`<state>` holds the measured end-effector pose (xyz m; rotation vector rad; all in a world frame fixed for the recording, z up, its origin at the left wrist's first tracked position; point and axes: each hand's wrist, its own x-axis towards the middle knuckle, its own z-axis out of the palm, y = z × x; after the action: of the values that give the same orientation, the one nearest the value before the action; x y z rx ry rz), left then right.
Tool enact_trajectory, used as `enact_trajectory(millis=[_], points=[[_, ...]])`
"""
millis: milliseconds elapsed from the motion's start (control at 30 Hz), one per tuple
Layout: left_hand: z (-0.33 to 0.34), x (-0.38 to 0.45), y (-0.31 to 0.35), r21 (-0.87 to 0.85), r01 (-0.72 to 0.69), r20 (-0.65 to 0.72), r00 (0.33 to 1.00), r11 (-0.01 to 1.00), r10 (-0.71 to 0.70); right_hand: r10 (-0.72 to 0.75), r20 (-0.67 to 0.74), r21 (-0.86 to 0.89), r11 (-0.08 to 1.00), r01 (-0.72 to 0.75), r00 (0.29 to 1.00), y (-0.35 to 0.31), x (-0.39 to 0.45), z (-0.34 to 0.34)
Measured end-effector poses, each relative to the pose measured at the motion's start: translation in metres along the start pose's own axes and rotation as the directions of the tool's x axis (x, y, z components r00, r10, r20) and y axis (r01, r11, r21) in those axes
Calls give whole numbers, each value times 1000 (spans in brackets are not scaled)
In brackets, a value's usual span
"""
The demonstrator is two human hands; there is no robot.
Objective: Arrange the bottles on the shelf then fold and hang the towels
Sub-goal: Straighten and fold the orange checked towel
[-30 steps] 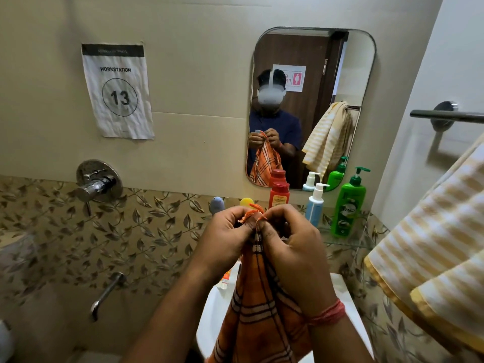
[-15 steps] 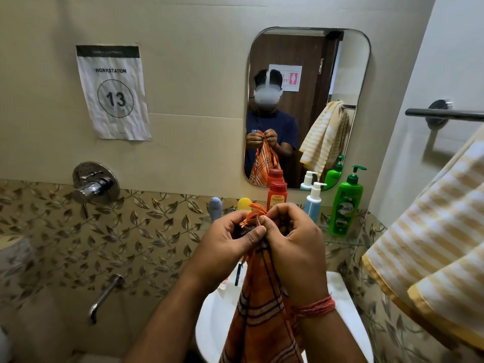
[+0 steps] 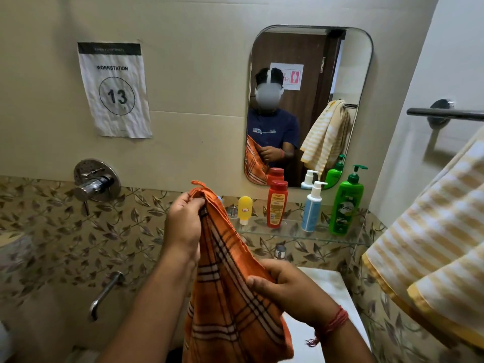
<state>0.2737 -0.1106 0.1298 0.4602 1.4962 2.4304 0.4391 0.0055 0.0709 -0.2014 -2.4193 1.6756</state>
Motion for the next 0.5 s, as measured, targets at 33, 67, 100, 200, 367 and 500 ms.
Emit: enact_trajectory(millis=[33, 67, 100, 200, 367, 500], points=[[0, 1, 3, -4, -17, -10, 1000, 1000, 17, 13, 21, 9, 1000, -14, 1000, 1, -2, -3], [1, 3, 6, -5, -33, -24, 999, 999, 33, 21, 38, 11, 1000, -21, 999, 1, -5, -5], [1, 5, 8, -7, -46, -45, 998, 999, 45, 30, 61, 6, 1000, -31, 998, 1, -7, -7], [-5, 16, 9, 15, -65, -129, 989, 998, 66, 81, 168, -41, 996, -75, 983, 6, -10, -11], [-15, 26, 8, 45, -84, -242, 966, 995, 93, 171, 250, -239, 965, -110, 953, 12, -15, -18], [-29, 39, 7, 23, -73, -395, 915, 997, 76, 244, 183, -533, 839, -112, 953, 12, -20, -33]])
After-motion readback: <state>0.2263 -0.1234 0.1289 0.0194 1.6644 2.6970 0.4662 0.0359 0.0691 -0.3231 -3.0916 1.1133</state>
